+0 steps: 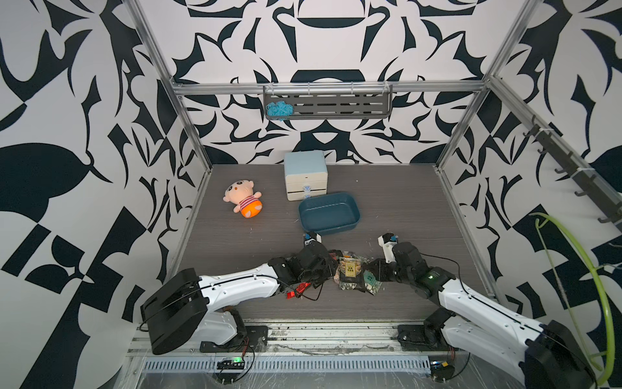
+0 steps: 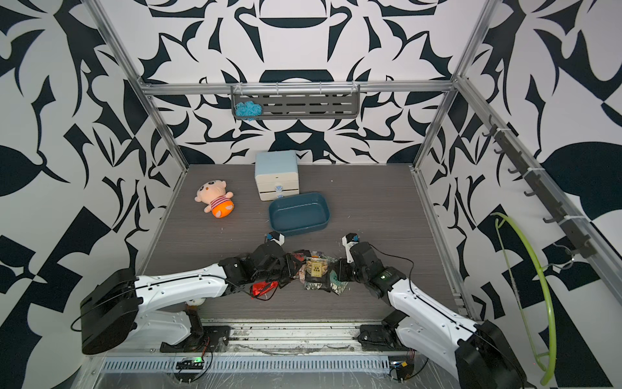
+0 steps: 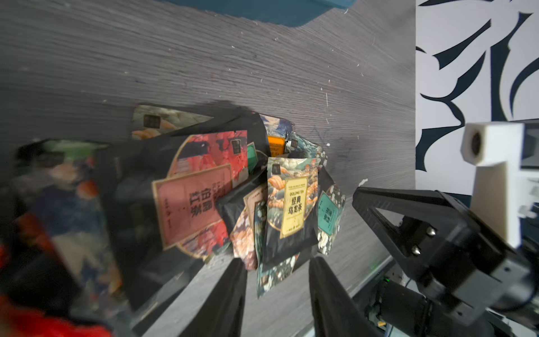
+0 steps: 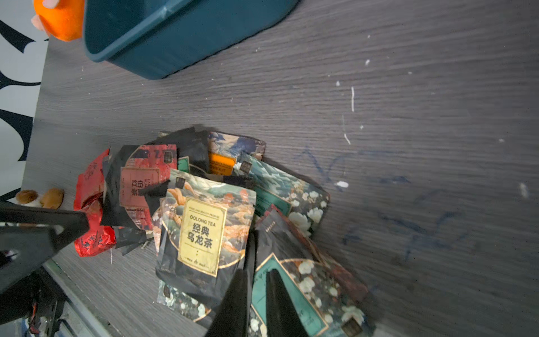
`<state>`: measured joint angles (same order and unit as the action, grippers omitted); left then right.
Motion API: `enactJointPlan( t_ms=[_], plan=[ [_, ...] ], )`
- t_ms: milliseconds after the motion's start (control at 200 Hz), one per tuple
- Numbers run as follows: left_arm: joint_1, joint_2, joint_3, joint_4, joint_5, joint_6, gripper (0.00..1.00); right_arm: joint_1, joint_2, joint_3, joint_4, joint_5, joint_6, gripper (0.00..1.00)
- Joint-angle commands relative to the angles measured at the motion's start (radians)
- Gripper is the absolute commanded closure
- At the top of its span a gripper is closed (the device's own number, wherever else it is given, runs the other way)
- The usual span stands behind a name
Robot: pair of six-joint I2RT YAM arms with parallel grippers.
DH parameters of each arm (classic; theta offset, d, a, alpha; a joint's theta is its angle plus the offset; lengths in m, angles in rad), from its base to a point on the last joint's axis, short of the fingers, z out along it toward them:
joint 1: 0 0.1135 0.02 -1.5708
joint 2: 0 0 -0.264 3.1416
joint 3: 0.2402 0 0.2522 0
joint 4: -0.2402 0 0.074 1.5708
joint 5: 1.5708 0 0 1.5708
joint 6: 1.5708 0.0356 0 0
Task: Put the tea bags into the storage box
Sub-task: Pick up the tea bag from the center of the board.
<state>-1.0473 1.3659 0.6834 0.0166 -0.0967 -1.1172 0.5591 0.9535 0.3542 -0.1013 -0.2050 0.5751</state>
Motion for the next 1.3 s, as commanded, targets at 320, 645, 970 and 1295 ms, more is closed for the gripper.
enactJointPlan(
  t_ms=[320,645,970,1295],
  plan=[
    [-0.006,0.152,0.096,0.045,0.027,-0.030,0.63,0.010,0.139,-0.011,0.219,-0.073,-0.095,0.84],
    [-0.007,0.209,0.116,0.037,0.042,-0.052,0.65,0.012,0.190,-0.008,0.225,-0.086,-0.094,0.85],
    [-0.010,0.222,0.113,0.029,0.030,-0.061,0.66,0.015,0.273,0.022,0.216,-0.086,-0.090,0.85],
    [-0.011,0.242,0.121,0.065,0.055,-0.065,0.68,0.016,0.283,0.025,0.217,-0.085,-0.088,0.86]
  ],
)
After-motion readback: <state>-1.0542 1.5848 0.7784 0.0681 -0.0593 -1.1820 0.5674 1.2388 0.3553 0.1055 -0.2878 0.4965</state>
